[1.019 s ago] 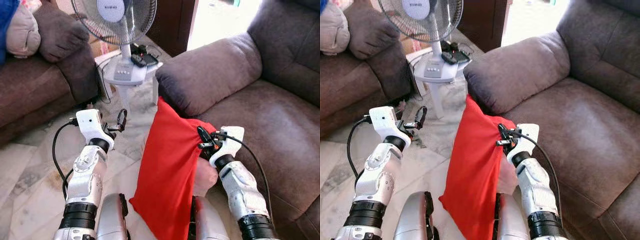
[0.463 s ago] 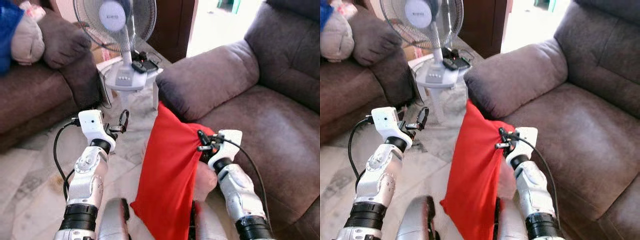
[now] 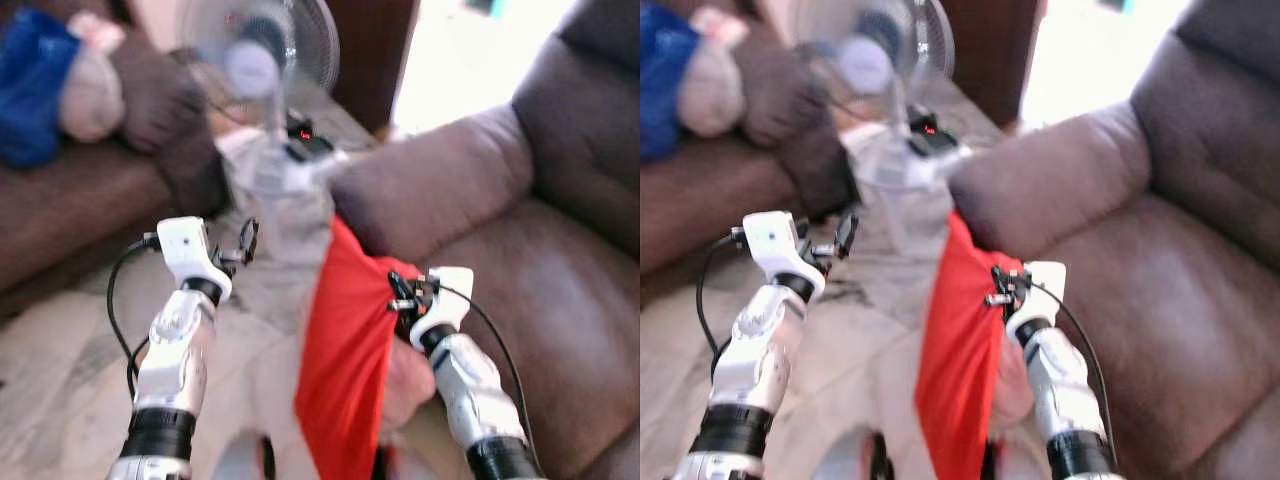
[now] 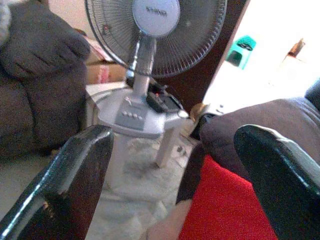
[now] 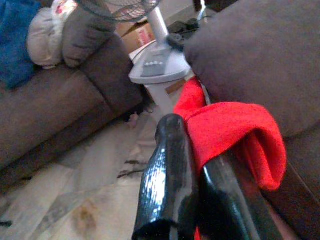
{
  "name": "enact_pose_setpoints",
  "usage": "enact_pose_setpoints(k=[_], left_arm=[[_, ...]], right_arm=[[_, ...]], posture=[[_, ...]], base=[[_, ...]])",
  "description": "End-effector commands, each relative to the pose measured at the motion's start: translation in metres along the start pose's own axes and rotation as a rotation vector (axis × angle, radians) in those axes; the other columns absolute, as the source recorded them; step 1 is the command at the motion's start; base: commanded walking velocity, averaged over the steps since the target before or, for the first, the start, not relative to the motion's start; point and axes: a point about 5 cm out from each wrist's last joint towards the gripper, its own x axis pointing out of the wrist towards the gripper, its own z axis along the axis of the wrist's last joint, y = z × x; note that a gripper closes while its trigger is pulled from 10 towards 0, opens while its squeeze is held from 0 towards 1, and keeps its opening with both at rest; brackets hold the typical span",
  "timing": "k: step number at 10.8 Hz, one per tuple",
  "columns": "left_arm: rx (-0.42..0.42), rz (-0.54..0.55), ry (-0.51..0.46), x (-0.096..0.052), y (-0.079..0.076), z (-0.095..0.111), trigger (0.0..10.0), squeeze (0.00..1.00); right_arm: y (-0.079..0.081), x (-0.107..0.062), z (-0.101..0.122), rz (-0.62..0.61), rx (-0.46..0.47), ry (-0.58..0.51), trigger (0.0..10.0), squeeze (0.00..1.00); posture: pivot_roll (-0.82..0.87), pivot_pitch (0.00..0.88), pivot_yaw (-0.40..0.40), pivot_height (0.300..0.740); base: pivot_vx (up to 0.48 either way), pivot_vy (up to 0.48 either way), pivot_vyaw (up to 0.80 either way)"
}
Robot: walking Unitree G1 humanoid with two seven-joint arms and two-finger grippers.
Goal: Move the pillow to the sofa from floor
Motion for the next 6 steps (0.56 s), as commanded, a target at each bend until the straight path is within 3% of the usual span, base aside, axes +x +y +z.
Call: enact_pose_setpoints(k=[1, 6], left_arm=[[0.02, -0.001, -0.019, 0.0, -0.0006, 0.0042, 10.0, 0.0], [0.029, 0.006, -0.029, 0.001, 0.0029, 0.009, 10.0, 0.0]], right_arm=[[0.0035, 0.0059, 0.0293, 0.028, -0.048, -0.13, 10.0, 0.0], [0.0056, 0.008, 0.0323, 0.044, -0.044, -0.143, 10.0, 0.0]], posture=[[0.05, 0.062, -0.034, 0.74], [0.06, 0.079, -0.034, 0.74]], base=[[0.0, 0.0, 0.0], [0.0, 0.0, 0.0]])
